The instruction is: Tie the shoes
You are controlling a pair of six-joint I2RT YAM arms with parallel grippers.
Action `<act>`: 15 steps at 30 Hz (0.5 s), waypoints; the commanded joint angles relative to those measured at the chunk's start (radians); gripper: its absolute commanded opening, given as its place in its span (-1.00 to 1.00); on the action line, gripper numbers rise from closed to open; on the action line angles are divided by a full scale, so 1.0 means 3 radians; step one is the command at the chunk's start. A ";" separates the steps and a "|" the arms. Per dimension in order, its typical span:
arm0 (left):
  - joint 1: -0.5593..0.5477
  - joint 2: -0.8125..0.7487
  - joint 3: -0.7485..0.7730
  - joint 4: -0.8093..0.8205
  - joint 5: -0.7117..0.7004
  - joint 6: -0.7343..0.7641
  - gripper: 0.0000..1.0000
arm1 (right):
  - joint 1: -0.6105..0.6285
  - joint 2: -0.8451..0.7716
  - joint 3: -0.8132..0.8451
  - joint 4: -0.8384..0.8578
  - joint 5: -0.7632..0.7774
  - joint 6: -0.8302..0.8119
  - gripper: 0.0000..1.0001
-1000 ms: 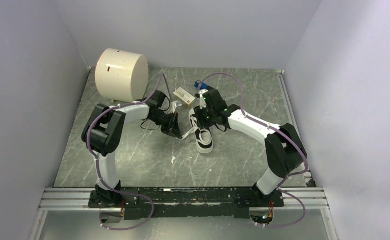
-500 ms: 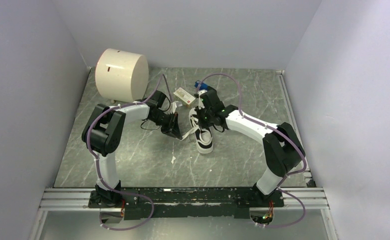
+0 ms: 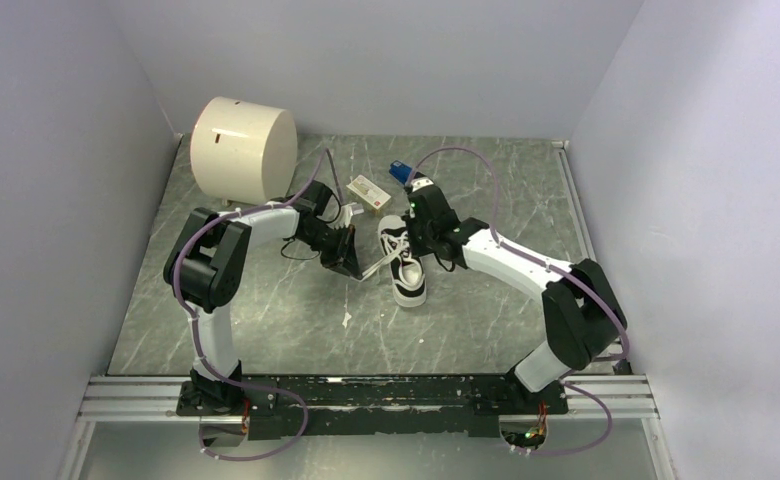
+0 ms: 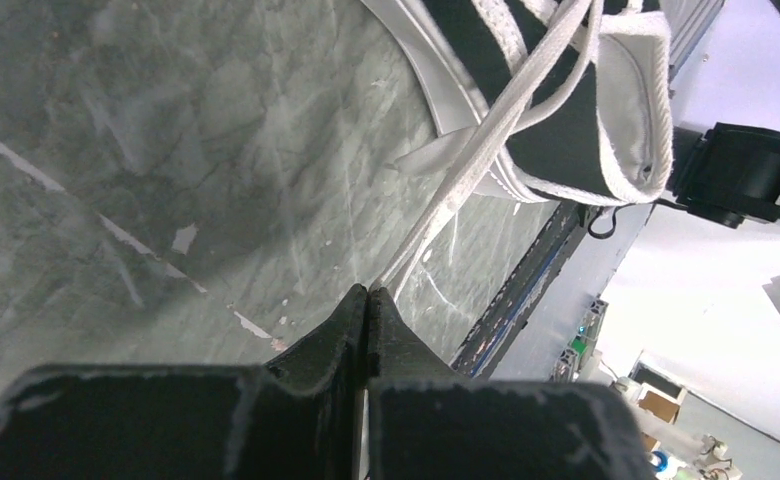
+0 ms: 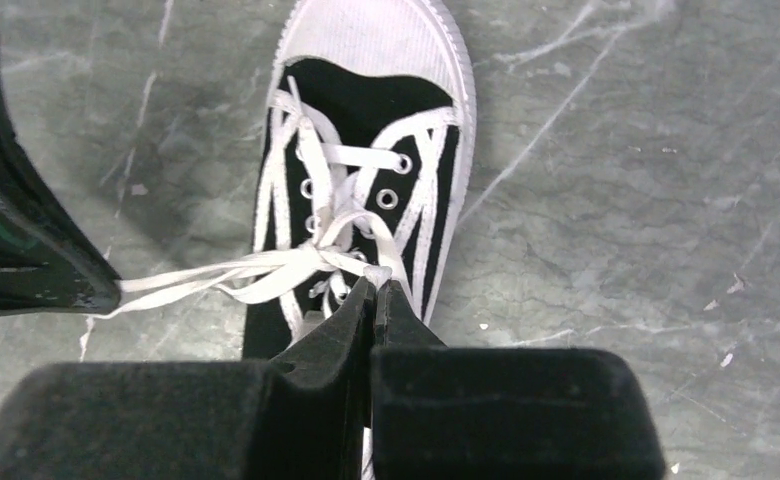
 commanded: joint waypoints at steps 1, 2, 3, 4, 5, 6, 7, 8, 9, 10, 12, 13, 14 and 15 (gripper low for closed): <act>-0.0015 0.0065 0.0114 -0.0223 -0.0173 0.0078 -0.91 | -0.0051 -0.0026 -0.0181 0.0242 0.0234 0.0163 -1.00; -0.0015 0.0083 0.0111 -0.0233 -0.0173 0.0083 -0.91 | -0.0077 -0.0009 -0.0205 0.0291 0.0219 0.0185 -1.00; -0.0015 0.0095 0.0110 -0.0231 -0.0180 0.0078 -0.91 | -0.0099 0.0016 -0.0221 0.0333 0.0234 0.0209 -1.00; -0.0015 0.0101 0.0109 -0.0227 -0.0187 0.0075 -0.91 | -0.0101 0.0049 -0.0225 0.0358 0.0305 0.0222 -1.00; -0.0015 0.0103 0.0107 -0.0222 -0.0190 0.0075 -0.90 | -0.0102 0.0089 -0.0213 0.0373 0.0381 0.0235 -1.00; -0.0015 0.0110 0.0107 -0.0216 -0.0189 0.0075 -0.91 | -0.0105 0.0128 -0.0205 0.0393 0.0451 0.0231 -1.00; -0.0015 0.0114 0.0104 -0.0215 -0.0195 0.0070 -0.91 | -0.0106 0.0165 -0.0181 0.0395 0.0539 0.0238 -1.00; -0.0017 0.0119 0.0105 -0.0225 -0.0212 0.0074 -0.90 | -0.0110 0.0213 -0.0168 0.0391 0.0605 0.0239 -1.00; -0.0015 0.0126 0.0109 -0.0240 -0.0229 0.0078 -0.91 | -0.0113 0.0255 -0.0159 0.0400 0.0644 0.0213 -1.00; -0.0018 0.0133 0.0115 -0.0259 -0.0252 0.0080 -0.90 | -0.0114 0.0290 -0.0159 0.0427 0.0676 0.0177 -1.00; -0.0017 0.0155 0.0109 -0.0283 -0.0306 0.0080 -0.90 | -0.0126 0.0315 -0.0185 0.0521 0.0634 0.0111 -1.00; -0.0019 0.0173 0.0108 -0.0290 -0.0293 0.0085 -0.91 | -0.0127 0.0327 -0.0192 0.0550 0.0625 0.0089 -1.00; -0.0017 0.0179 0.0107 -0.0290 -0.0285 0.0089 -0.91 | -0.0127 0.0333 -0.0187 0.0550 0.0616 0.0081 -1.00; -0.0015 0.0182 0.0115 -0.0284 -0.0283 0.0087 -0.90 | -0.0136 0.0352 -0.0166 0.0537 0.0542 0.0054 -1.00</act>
